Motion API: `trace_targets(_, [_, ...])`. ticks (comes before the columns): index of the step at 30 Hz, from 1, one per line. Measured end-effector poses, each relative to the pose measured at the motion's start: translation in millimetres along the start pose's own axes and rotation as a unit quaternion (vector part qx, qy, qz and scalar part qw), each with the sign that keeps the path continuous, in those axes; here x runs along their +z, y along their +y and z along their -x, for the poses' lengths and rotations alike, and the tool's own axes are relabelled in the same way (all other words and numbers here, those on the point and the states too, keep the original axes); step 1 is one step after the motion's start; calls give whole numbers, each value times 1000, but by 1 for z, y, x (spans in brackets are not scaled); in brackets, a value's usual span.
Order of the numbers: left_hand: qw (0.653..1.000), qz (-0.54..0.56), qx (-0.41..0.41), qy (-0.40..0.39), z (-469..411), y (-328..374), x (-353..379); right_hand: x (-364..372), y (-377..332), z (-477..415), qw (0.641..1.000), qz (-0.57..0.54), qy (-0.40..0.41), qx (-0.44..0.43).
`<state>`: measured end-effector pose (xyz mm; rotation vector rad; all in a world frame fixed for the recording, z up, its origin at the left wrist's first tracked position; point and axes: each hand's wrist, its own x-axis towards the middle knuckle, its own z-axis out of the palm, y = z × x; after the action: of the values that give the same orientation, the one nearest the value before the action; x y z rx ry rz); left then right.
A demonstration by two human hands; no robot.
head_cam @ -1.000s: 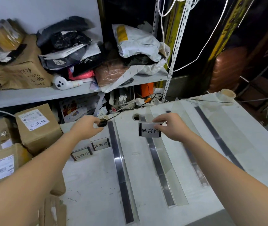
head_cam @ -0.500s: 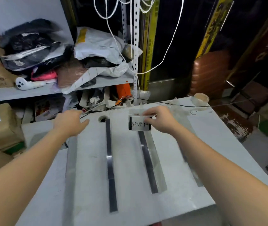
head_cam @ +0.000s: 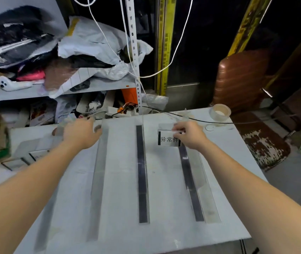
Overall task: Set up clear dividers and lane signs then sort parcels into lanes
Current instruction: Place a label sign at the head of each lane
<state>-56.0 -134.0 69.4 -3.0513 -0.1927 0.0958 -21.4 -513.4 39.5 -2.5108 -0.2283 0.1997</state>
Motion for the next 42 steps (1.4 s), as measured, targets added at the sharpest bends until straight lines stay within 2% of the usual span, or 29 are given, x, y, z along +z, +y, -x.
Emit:
trace_targets(5, [998,16,-35,-44,-6,-4,20,39,33,-28,999,5,-44,5])
trace_targets(13, [993,39,-96,-47,-14,-20,41,75,58,-59,997,19,-74,28])
trace_targets(23, [994,36,-91,-58,-24,-44,43,74,55,-59,991,75,-86,64])
trace_targets(28, [994,39,-83,-66,-26,-71,40,56,3,-62,994,84,-53,54])
trace_targets(33, [993,58,-67,-83,-21,-115,32,53,-65,-58,989,139,-26,42])
trace_targets(38, [994,63,-48,-79,-14,-192,31,66,-138,-50,988,151,2,44])
trace_targets(42, [992,62,-40,-107,2,-266,28,91,-203,-41,985,170,14,34])
